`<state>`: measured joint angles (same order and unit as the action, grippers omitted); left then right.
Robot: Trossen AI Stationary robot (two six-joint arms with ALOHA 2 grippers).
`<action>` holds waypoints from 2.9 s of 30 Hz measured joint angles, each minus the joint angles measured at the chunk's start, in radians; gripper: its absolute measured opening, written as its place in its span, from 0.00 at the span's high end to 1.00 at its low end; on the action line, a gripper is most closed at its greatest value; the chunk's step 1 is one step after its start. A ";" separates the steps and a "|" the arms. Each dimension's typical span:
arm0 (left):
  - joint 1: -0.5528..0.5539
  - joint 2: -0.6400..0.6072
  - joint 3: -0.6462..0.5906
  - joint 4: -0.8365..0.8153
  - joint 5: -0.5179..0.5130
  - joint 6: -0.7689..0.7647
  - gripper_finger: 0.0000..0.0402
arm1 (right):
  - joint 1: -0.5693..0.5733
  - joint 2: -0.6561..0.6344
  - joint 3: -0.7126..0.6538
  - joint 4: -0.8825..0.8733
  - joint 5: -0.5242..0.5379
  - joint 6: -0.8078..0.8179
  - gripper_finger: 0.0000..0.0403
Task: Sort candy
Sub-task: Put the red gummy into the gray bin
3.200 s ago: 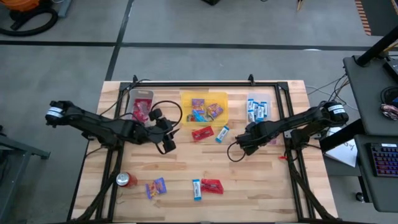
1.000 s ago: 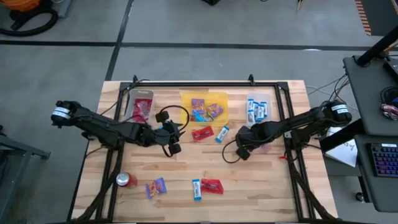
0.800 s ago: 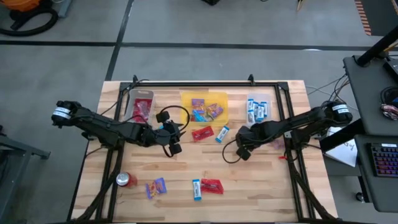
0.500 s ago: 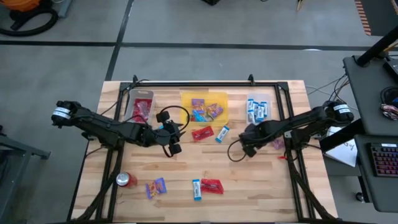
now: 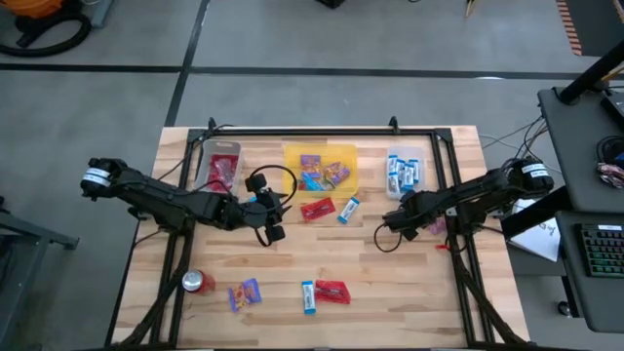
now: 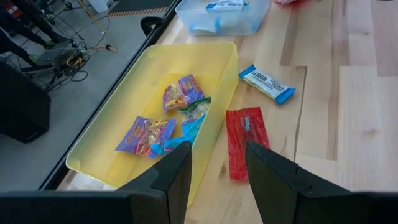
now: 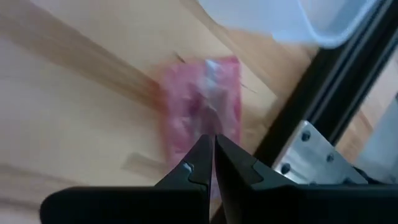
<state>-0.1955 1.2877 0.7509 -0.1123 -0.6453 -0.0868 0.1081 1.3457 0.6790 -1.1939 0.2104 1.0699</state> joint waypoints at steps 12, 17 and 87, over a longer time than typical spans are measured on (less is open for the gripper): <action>0.000 0.000 0.000 0.005 0.000 0.001 0.67 | 0.000 -0.001 -0.080 0.292 -0.044 -0.008 0.97; 0.000 0.000 0.000 0.006 0.000 0.001 0.67 | 0.003 -0.002 -0.030 0.403 -0.092 -0.043 0.97; 0.000 0.033 -0.001 0.248 0.234 0.111 0.67 | -0.032 -0.182 -0.035 0.663 -0.159 -0.254 0.91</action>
<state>-0.1955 1.3204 0.7502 0.1353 -0.4113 0.0243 0.0757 1.1642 0.6441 -0.5305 0.0514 0.8156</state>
